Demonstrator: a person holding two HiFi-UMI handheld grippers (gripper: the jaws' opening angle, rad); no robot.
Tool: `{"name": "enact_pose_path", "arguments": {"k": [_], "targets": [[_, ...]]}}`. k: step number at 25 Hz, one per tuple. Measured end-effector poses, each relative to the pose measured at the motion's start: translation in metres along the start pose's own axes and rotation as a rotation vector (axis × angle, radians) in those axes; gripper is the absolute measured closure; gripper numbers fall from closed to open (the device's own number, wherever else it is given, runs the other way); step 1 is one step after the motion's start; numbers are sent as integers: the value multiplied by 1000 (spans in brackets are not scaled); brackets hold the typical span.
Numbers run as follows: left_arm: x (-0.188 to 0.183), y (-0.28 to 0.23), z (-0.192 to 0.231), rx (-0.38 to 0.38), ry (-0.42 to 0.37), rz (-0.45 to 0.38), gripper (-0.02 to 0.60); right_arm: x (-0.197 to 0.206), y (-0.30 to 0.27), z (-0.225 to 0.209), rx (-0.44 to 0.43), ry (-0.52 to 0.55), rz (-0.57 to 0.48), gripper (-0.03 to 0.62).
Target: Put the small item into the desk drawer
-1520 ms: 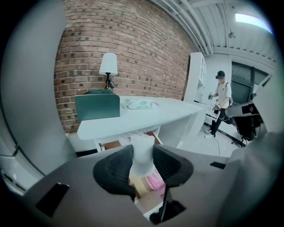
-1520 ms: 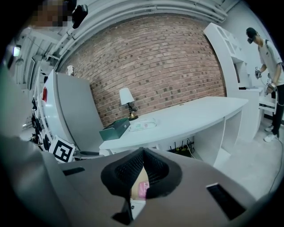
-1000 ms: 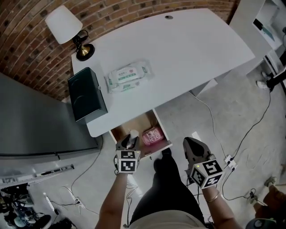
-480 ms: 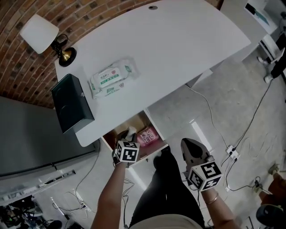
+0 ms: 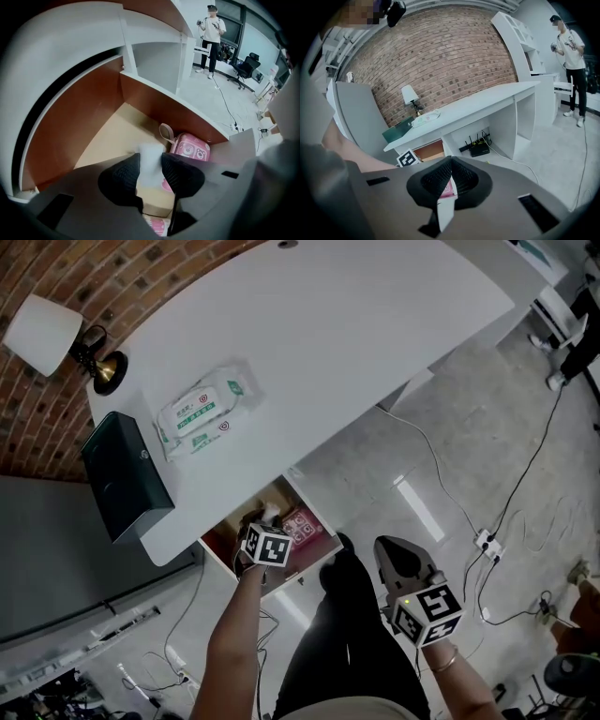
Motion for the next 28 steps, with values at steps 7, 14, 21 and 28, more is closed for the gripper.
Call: {"name": "enact_pose_path", "arguments": {"k": [7, 14, 21, 28], "targets": [[-6, -27, -8, 7, -51, 53, 414, 5, -9, -5, -11, -6, 12, 585], [-8, -45, -13, 6, -81, 83, 414, 9, -14, -5, -35, -55, 57, 585], [-10, -50, -13, 33, -24, 94, 392, 11, -19, -10, -34, -39, 56, 585], [-14, -30, -7, 66, 79, 40, 354, -1, -23, -2, -60, -2, 47, 585]]}}
Point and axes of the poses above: the fingertips, and each gripper's own axes: y backward along the fingers, z to its left, x out of its underside, the point moved 1 cm from there along y, backward along the fingers, and after that the axes turned 6 degrees about y, right-handed, at the moved point
